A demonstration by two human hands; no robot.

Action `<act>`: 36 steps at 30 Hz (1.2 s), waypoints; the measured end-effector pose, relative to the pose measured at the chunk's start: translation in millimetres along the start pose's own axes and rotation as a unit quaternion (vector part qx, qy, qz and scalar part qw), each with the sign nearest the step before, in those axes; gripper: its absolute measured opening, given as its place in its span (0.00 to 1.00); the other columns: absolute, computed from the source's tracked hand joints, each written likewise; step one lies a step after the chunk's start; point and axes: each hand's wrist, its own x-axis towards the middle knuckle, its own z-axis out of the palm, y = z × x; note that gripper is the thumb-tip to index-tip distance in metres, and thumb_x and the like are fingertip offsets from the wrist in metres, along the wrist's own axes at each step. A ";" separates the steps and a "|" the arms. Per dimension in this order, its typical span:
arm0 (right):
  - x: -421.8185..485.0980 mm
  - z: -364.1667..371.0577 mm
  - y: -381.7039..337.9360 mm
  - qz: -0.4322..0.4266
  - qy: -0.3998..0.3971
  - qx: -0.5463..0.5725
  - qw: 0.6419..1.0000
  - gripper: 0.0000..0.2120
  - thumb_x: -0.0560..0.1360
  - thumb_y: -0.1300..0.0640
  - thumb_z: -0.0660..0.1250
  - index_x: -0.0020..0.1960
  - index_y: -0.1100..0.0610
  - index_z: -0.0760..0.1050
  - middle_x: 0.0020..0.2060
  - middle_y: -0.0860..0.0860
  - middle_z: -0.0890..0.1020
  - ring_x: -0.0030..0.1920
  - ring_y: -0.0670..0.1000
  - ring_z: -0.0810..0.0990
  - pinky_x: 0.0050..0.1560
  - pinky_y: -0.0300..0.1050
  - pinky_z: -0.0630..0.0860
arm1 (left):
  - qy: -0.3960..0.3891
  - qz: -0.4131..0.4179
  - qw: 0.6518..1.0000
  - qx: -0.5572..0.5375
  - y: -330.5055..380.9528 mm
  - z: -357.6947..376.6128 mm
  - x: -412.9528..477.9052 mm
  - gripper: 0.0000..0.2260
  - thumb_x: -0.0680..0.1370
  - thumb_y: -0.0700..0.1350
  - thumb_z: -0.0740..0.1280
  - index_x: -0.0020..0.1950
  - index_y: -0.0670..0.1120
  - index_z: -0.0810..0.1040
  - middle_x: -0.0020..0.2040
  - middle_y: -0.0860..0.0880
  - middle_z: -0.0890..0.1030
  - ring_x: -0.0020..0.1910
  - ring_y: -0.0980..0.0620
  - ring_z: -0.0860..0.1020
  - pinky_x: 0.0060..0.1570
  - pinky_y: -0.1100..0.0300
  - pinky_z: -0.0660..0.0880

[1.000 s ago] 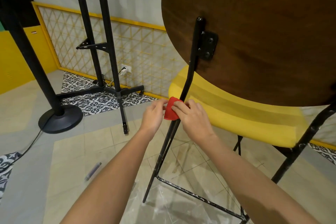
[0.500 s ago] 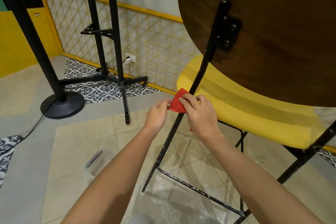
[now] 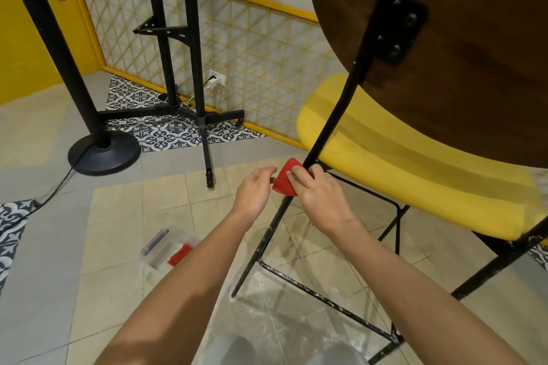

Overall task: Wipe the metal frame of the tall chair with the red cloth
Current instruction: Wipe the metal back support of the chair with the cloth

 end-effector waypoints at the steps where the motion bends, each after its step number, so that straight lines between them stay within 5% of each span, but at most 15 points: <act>1: 2.0 -0.9 0.8 0.012 0.013 0.002 1.000 0.28 0.56 0.67 0.78 0.56 0.63 0.79 0.48 0.55 0.81 0.37 0.55 0.75 0.29 0.45 0.73 | 0.001 -0.003 1.000 -0.002 -0.3 -2.7 0.4 0.17 0.80 0.54 0.54 0.61 0.51 0.77 0.55 0.50 0.80 0.56 0.50 0.75 0.62 0.51 0.70; 7: 2.7 3.4 4.3 0.048 0.078 0.000 0.996 0.24 0.62 0.69 0.75 0.58 0.63 0.78 0.52 0.55 0.81 0.40 0.56 0.73 0.31 0.45 0.73 | 0.005 -0.010 1.000 -0.015 -1.4 -4.4 5.8 0.16 0.80 0.53 0.54 0.61 0.51 0.77 0.54 0.50 0.80 0.55 0.50 0.75 0.59 0.52 0.69; 19: -14.5 25.1 -16.9 0.016 -0.017 0.007 1.000 0.29 0.55 0.62 0.81 0.55 0.59 0.80 0.50 0.52 0.82 0.40 0.54 0.78 0.29 0.43 0.74 | 0.007 -0.020 1.000 -0.011 -18.0 -2.8 11.3 0.17 0.79 0.54 0.55 0.61 0.49 0.77 0.53 0.49 0.80 0.54 0.50 0.75 0.60 0.52 0.70; 27: -10.4 27.3 1.8 0.043 0.093 0.008 0.995 0.23 0.64 0.65 0.75 0.58 0.57 0.77 0.53 0.54 0.81 0.42 0.55 0.72 0.32 0.45 0.73 | 0.015 -0.038 0.998 -0.044 -28.7 -6.6 17.7 0.16 0.79 0.53 0.56 0.60 0.49 0.78 0.50 0.50 0.79 0.47 0.53 0.74 0.48 0.58 0.69; 36: -31.1 56.7 -16.8 -0.020 0.021 0.010 1.000 0.26 0.61 0.62 0.77 0.58 0.57 0.77 0.54 0.54 0.81 0.43 0.56 0.74 0.34 0.47 0.75 | 0.009 -0.055 0.997 -0.047 -47.1 1.6 21.9 0.15 0.79 0.53 0.56 0.58 0.50 0.78 0.50 0.50 0.80 0.46 0.53 0.75 0.48 0.58 0.70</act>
